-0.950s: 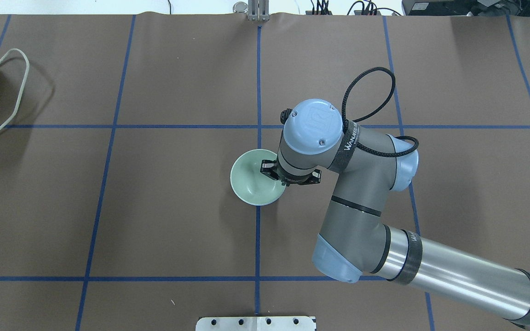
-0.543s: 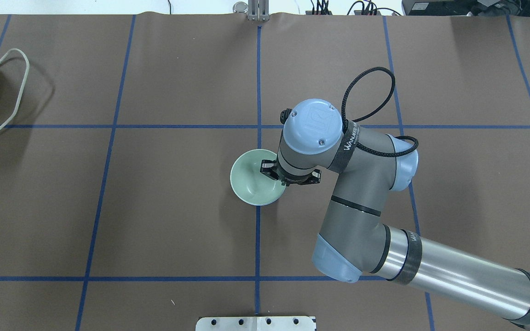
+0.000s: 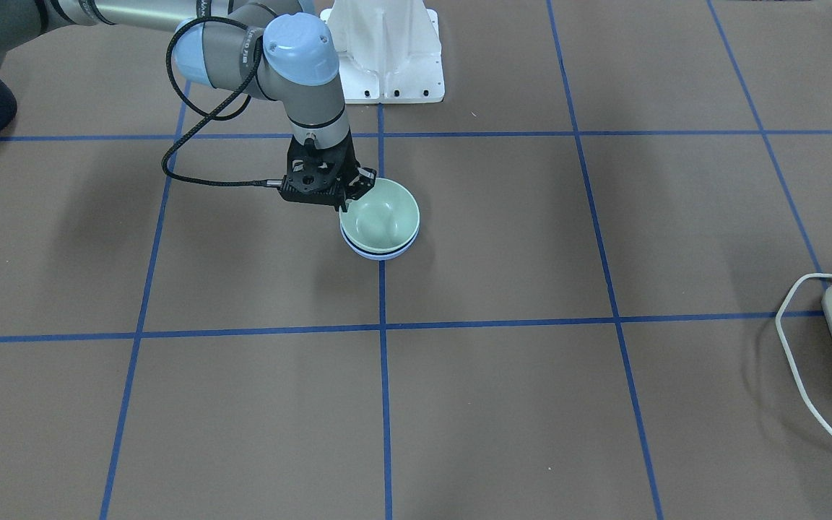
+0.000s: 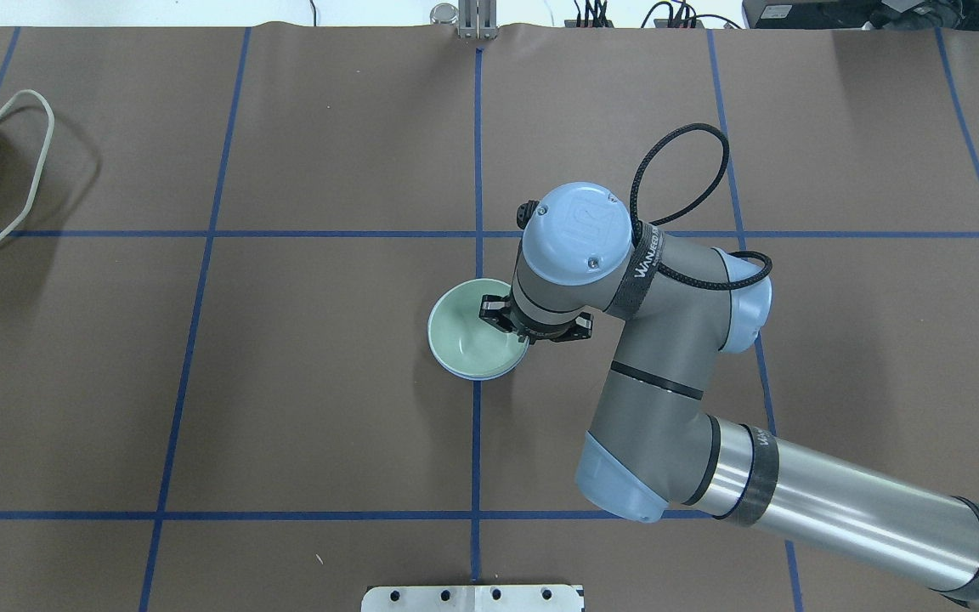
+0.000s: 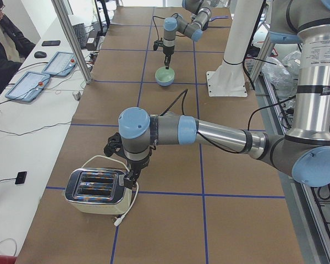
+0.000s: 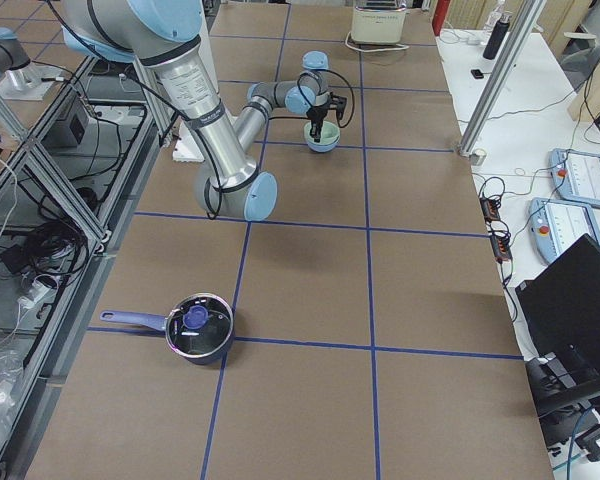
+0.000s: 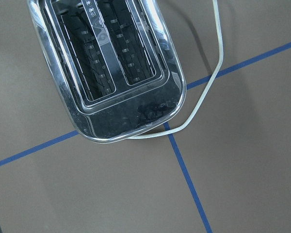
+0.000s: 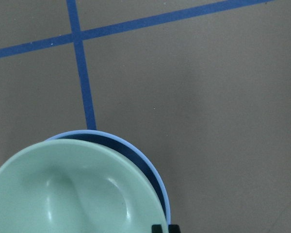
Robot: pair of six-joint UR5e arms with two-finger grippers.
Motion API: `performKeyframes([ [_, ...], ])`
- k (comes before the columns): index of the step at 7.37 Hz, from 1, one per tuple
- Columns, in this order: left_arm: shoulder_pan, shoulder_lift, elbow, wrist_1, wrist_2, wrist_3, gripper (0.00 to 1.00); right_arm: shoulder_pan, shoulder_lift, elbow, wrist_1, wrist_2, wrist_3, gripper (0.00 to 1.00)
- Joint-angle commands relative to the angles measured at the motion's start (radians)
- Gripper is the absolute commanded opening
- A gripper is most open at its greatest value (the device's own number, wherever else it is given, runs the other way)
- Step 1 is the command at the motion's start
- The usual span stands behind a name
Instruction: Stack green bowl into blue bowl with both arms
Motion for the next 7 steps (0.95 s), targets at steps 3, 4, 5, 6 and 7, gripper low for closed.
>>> performKeyframes([
  [3, 0.0, 0.0, 0.0, 0.0, 0.001, 0.0, 0.98, 0.0, 0.005, -0.005, 0.0, 0.0, 0.0, 0.36],
  [4, 0.0, 0.0, 0.0, 0.0, 0.0, 0.0, 0.98, 0.008, 0.005, 0.007, 0.021, 0.002, 0.0, 0.79],
  [5, 0.0, 0.0, 0.0, 0.0, 0.001, -0.002, 0.98, 0.04, 0.003, 0.029, 0.017, 0.015, -0.003, 1.0],
  [6, 0.0, 0.0, -0.001, 0.0, 0.0, -0.02, 0.98, 0.088, -0.007, 0.052, 0.005, 0.038, -0.062, 1.0],
  [7, 0.0, 0.0, 0.0, 0.0, 0.001, -0.023, 0.98, 0.157, -0.007, 0.069, -0.054, 0.092, -0.157, 1.0],
])
